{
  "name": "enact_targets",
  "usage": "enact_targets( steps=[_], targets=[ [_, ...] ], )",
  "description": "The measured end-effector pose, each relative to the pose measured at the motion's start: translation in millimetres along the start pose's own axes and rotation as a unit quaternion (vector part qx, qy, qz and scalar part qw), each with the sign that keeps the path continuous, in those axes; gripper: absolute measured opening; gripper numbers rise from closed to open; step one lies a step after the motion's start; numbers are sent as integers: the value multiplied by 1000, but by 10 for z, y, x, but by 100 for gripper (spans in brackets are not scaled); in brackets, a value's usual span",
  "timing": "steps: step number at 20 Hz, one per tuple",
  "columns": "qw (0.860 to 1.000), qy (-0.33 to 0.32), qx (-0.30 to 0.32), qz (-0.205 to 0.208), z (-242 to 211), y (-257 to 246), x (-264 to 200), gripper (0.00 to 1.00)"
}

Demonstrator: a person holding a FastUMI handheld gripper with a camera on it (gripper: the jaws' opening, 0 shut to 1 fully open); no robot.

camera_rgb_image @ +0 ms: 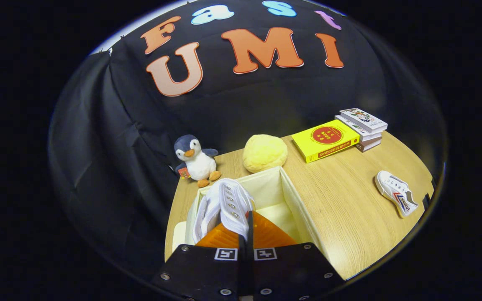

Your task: Open the storage box then place both shoes into the box .Put the left shoe in first, then the right shoe, with the right side of both shoes facing outward in a uniform manner.

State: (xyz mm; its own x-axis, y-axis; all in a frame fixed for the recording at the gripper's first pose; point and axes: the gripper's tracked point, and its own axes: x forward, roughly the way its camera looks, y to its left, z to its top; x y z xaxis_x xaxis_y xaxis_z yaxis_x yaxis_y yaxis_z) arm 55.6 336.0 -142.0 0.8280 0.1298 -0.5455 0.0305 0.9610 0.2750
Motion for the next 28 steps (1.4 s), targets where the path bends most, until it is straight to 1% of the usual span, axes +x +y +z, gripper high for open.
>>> enact_targets(
  steps=[3, 7, 13, 15, 16, 17, 19, 20, 22, 24, 28],
  targets=[
    [1000, 14, 3, -19, -116, 28, 181, 0],
    [999, 9, 14, -30, -142, 110, 258, 0],
    [999, 24, 22, -22, -409, 267, 378, 0],
    [998, 62, 6, -27, -608, 248, 433, 2],
    [996, 83, 2, -31, -738, 222, 378, 8],
    [996, 80, -3, -33, -698, 202, 369, 28],
    [997, 51, -24, -42, -558, 105, 318, 67],
    [998, 46, -37, -37, -522, 102, 288, 87],
    [997, 41, -53, -26, -473, 86, 206, 94],
    [998, 26, -61, -13, -365, 35, 109, 98],
    [998, -6, -69, 3, -110, -191, -58, 98]
  ],
)
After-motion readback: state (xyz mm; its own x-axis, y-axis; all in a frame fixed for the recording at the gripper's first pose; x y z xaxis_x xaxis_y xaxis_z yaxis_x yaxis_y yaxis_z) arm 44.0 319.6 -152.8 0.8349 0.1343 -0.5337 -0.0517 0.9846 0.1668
